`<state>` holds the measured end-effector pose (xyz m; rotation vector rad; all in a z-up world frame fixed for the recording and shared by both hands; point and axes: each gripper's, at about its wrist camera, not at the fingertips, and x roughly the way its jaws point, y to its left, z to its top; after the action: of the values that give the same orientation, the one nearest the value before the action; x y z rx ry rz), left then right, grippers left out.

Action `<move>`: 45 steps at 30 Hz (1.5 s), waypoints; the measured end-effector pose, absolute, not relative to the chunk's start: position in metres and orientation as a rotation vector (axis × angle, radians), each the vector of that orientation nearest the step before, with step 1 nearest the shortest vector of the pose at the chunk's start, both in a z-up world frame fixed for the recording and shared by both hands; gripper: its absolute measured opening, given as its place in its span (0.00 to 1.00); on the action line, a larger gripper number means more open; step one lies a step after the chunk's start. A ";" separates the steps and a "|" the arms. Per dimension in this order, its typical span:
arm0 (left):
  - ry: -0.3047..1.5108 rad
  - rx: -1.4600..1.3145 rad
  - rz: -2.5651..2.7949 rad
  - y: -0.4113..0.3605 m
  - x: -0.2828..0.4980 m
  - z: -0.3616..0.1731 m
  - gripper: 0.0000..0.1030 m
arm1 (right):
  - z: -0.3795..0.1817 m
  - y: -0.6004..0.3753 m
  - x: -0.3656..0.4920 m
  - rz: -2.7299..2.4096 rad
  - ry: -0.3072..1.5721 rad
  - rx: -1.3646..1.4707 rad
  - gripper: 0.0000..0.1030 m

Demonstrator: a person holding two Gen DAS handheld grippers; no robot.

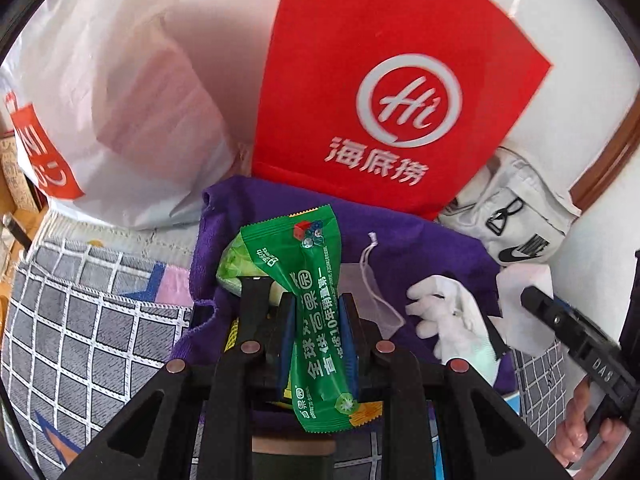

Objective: Organize soft objects
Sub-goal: 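Carry the foam block and green packet over the purple towel with both tools, then open both tools to drop the foam block and packet on the towel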

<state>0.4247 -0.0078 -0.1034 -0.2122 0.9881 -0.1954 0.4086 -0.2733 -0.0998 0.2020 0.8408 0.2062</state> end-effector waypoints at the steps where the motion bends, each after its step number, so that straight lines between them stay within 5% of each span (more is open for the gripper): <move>1: 0.989 -0.211 -0.200 -0.007 0.426 -0.105 0.20 | -0.105 -0.272 0.411 0.210 0.853 0.200 0.44; 17: 1.037 -0.220 -0.236 -0.008 0.437 -0.126 0.23 | -0.144 -0.268 0.430 0.198 0.947 0.148 0.46; 22: 1.056 -0.213 -0.250 -0.014 0.440 -0.133 0.24 | -0.146 -0.266 0.431 0.200 0.956 0.135 0.55; 25: 1.059 -0.215 -0.244 -0.016 0.441 -0.135 0.31 | -0.142 -0.265 0.428 0.192 0.947 0.108 0.63; 29: 1.044 -0.209 -0.231 -0.018 0.440 -0.132 0.54 | -0.134 -0.266 0.425 0.193 0.916 0.123 0.76; 45: 0.972 -0.168 -0.181 -0.015 0.379 -0.078 0.54 | -0.069 -0.270 0.357 0.176 0.806 0.245 0.77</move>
<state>0.3791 -0.0155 -0.0778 -0.1677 0.9724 -0.1808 0.3572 -0.2699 -0.0695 0.2452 0.8064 0.1764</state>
